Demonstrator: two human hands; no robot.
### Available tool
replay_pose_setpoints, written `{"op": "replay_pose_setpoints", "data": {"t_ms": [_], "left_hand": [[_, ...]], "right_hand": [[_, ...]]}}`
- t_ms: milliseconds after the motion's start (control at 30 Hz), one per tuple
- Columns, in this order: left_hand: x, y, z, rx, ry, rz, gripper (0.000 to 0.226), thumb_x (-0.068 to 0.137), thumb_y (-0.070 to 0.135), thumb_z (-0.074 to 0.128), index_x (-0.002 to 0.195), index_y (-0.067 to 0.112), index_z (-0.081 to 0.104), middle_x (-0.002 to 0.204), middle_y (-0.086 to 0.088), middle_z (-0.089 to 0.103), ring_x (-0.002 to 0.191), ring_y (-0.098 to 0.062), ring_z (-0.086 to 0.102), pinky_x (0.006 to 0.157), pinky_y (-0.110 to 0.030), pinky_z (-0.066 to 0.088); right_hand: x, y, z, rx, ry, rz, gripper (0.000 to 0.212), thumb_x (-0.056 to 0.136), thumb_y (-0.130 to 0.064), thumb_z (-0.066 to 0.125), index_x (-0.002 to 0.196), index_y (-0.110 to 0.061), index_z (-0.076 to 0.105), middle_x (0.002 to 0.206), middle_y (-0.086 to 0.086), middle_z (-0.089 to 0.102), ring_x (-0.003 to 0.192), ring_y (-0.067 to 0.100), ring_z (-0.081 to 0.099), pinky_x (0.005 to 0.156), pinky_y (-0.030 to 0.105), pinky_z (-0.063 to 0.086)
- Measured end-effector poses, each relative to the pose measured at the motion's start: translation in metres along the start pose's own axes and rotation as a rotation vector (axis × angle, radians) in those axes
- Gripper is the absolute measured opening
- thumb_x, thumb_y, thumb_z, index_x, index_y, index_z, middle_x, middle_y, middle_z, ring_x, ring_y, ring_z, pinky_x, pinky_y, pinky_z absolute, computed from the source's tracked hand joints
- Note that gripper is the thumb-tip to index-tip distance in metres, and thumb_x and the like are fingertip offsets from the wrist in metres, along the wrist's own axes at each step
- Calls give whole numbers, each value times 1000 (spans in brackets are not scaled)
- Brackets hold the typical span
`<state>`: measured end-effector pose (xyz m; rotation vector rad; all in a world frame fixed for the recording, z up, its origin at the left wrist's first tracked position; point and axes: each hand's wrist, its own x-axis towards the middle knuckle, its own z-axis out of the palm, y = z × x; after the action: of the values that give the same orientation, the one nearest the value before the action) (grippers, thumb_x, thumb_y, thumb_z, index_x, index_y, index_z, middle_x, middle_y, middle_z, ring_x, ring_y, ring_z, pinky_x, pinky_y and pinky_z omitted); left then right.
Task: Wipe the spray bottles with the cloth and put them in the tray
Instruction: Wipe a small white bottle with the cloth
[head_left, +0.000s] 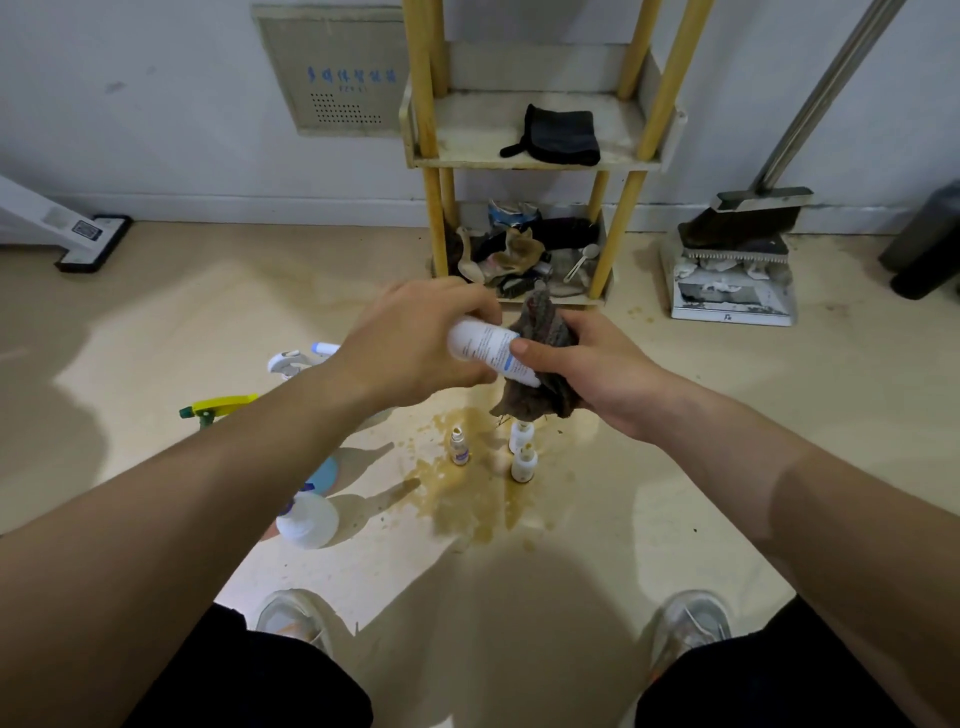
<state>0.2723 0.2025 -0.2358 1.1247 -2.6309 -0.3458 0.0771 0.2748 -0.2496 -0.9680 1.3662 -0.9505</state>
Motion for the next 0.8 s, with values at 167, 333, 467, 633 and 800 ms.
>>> {"op": "replay_pose_setpoints", "data": {"t_ms": [167, 333, 467, 633, 800], "left_hand": [[-4, 10, 13, -98, 96, -151, 43, 69, 62, 78, 99, 35, 64, 90, 16, 64, 83, -10, 58, 71, -35, 49], [-4, 20, 20, -370, 71, -306, 41, 71, 57, 81, 100, 32, 69, 90, 12, 70, 80, -6, 64, 70, -38, 55], [-4, 26, 25, -708, -36, -377, 29, 85, 40, 78, 108, 26, 67, 88, 1, 77, 78, -13, 72, 74, -41, 58], [-10, 38, 26, -1056, -58, -487, 26, 94, 23, 70, 116, 11, 61, 92, -17, 76, 83, -28, 73, 89, -53, 57], [-10, 30, 20, -1040, 27, -488, 22, 92, 25, 72, 114, 21, 71, 100, -5, 76, 95, -16, 70, 87, -34, 55]], "right_hand": [[2, 3, 6, -198, 189, -182, 23, 99, -29, 63, 113, -12, 59, 96, 10, 70, 74, 15, 72, 56, 35, 56], [-1, 10, 9, -337, 235, -411, 14, 101, -32, 57, 111, -23, 57, 91, -5, 64, 75, 3, 62, 64, 24, 49], [1, 8, 9, -210, 274, -442, 12, 103, -31, 55, 114, -29, 57, 88, -15, 66, 75, 1, 60, 68, 28, 48], [0, 16, 13, -221, 259, -373, 22, 105, -39, 46, 123, -29, 52, 99, -19, 68, 88, -1, 67, 79, 31, 55], [-1, 25, 16, -174, 107, -262, 33, 99, -51, 46, 124, -31, 57, 106, -8, 73, 96, 12, 69, 86, 45, 58]]}}
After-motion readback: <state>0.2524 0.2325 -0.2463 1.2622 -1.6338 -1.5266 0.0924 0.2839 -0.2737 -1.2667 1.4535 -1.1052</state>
